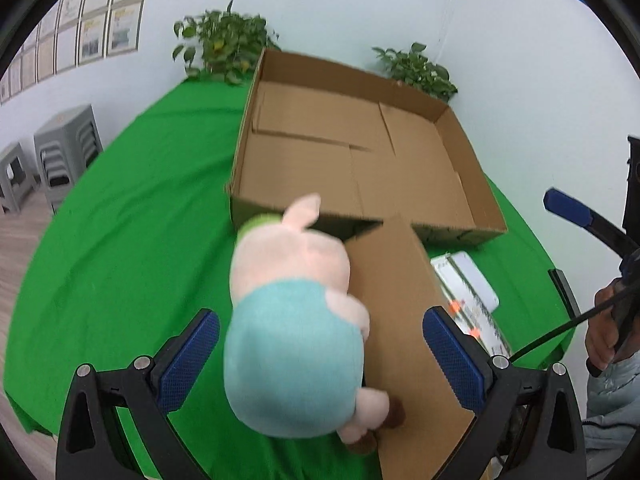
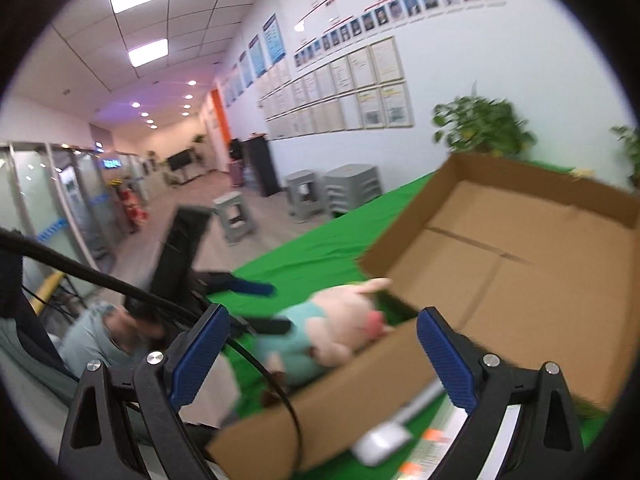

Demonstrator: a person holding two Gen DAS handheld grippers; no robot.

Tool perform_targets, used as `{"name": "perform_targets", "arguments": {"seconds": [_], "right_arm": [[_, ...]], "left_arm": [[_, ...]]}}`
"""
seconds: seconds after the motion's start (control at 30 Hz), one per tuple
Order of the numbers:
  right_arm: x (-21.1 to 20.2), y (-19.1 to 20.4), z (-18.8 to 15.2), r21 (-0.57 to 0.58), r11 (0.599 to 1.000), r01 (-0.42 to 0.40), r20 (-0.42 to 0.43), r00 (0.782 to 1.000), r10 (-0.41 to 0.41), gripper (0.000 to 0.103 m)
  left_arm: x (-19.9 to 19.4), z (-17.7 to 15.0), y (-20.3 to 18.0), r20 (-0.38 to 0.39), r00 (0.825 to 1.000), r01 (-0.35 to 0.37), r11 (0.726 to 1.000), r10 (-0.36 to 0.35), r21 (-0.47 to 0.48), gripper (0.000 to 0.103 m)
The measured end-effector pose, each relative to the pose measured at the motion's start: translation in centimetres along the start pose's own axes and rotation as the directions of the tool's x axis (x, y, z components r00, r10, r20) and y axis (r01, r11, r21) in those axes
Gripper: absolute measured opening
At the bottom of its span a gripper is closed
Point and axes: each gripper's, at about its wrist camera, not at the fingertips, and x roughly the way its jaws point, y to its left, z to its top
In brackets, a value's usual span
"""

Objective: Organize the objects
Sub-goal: 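Grasp the pink-and-teal plush pig with the left gripper and lift it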

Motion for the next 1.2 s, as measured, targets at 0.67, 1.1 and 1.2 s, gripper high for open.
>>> {"name": "perform_targets", "arguments": {"seconds": [0.67,1.1,1.2], "right_arm": [[15.3,-2.0,0.5,0.278,0.961,-0.015,-0.372,0.92,0.122,0.095],[12.6,-2.5,-1.1,0.239,0.967,0.087,-0.463,0.885,0.035,0.095],[12.9,-2.8,-1.3,0.289,0.955,0.064,-0.465,0.882,0.082,0.096]], "left_arm": [[1.6,-3.2,3.6,-0.029,0.999,-0.028,0.994,0.026,-0.103,0.066],[-1.3,-4.0,1.9,0.042,0.999,0.023,0.997,-0.019,-0.079,0.05],[-2.4,-3.8,1.8,0.062,0.998,0.021,0.995,-0.015,-0.098,0.048]]}}
